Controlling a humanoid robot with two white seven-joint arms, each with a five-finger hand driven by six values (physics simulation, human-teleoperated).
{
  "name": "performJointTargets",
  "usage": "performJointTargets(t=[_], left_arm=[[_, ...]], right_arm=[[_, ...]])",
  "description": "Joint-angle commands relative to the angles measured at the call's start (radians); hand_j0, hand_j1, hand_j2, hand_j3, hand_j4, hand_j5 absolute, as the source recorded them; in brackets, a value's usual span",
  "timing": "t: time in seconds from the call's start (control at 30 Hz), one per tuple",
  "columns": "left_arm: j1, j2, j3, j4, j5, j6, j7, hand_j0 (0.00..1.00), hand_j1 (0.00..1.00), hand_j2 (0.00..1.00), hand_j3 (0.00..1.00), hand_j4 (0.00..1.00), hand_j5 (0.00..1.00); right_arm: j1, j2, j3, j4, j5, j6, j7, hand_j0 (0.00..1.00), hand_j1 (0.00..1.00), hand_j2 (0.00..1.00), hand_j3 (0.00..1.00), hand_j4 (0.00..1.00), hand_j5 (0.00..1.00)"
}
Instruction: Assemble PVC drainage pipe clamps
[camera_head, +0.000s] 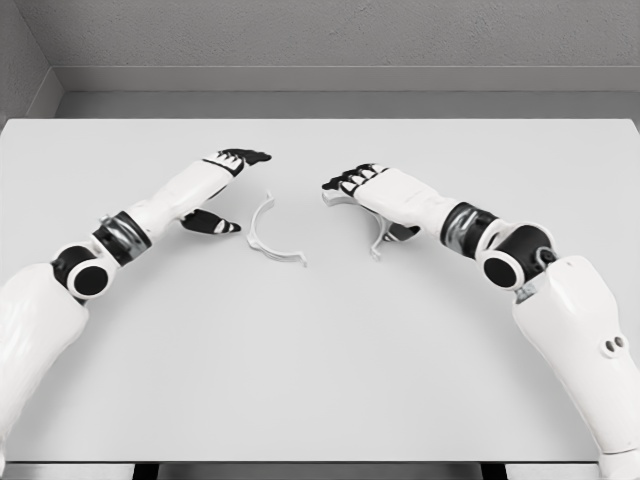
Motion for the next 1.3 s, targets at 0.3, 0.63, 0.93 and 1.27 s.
performJointTargets(t=[0.3, 0.63, 0.93, 1.27], left_arm=[[0.005, -0.037, -0.018, -0.009, -0.016, 0.0, 0.0, 1.0, 1.0, 1.0, 1.0, 1.0, 1.0], [0.009, -0.049, -0.018, -0.016, -0.02, 0.0, 0.001, 1.0, 1.0, 1.0, 1.0, 1.0, 1.0], [-0.005, -0.039, -0.003, 0.001, -0.02, 0.0, 0.001, 1.0, 1.0, 1.0, 1.0, 1.0, 1.0], [-0.029, -0.065, -0.015, 0.034, -0.022, 0.0, 0.0, 1.0, 1.0, 1.0, 1.0, 1.0, 1.0]], right_arm=[[-0.005, 0.019, 0.035, -0.018, -0.004, 0.016, 0.005, 1.0, 1.0, 1.0, 1.0, 1.0, 1.0], [0.006, -0.001, 0.028, -0.08, -0.009, 0.02, 0.005, 1.0, 1.0, 1.0, 1.0, 1.0, 1.0], [0.13, -0.237, -0.288, -0.24, -0.162, 0.012, 0.0, 1.0, 1.0, 1.0, 1.0, 1.0, 1.0], [0.321, -0.228, -0.546, -0.248, -0.174, -0.178, 0.003, 1.0, 1.0, 1.0, 1.0, 1.0, 1.0]])
